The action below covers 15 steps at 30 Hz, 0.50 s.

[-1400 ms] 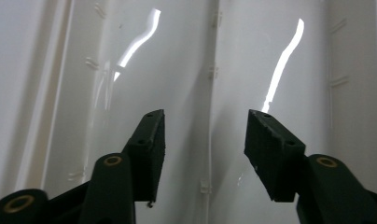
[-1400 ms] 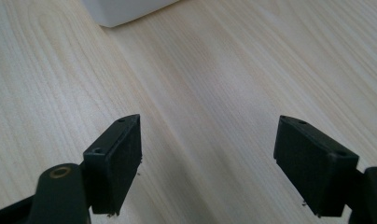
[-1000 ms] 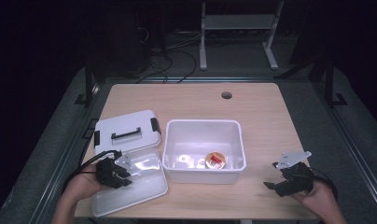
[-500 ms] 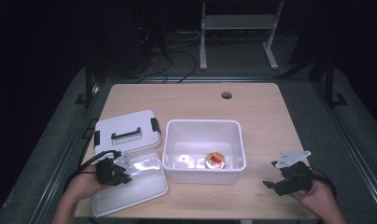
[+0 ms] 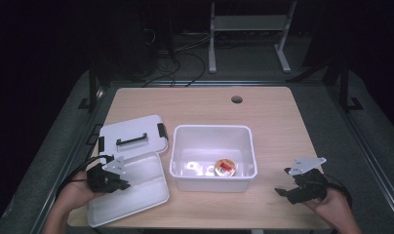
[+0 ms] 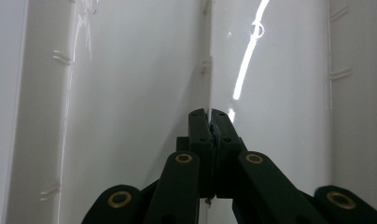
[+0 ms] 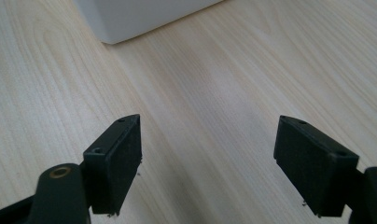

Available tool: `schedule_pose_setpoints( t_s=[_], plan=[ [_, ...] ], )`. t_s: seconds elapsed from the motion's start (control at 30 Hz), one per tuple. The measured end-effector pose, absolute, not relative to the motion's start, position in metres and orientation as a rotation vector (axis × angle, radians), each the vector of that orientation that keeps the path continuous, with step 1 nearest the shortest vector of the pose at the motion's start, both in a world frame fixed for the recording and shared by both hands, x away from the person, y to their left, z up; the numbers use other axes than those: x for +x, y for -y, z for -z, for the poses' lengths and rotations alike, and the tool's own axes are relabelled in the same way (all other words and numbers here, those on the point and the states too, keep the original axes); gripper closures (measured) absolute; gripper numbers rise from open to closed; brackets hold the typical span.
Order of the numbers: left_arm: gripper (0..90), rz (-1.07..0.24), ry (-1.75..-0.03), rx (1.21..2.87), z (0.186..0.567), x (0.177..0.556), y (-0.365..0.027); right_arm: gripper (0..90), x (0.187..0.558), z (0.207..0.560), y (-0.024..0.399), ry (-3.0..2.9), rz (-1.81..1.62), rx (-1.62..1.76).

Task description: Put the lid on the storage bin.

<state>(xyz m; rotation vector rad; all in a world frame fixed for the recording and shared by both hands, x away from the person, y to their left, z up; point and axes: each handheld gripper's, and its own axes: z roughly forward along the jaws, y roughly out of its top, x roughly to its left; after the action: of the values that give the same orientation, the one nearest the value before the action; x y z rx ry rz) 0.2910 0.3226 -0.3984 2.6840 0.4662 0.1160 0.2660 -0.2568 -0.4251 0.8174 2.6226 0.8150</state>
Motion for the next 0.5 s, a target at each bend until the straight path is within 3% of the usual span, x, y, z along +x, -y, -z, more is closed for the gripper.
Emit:
schedule_pose_setpoints(
  t_s=[0.5],
  plan=[
    [89.2,-0.184,-0.403,2.645,0.321,0.291,-0.336,22.8,0.265,0.424,0.256,-2.624,-0.816,0.813]
  ],
)
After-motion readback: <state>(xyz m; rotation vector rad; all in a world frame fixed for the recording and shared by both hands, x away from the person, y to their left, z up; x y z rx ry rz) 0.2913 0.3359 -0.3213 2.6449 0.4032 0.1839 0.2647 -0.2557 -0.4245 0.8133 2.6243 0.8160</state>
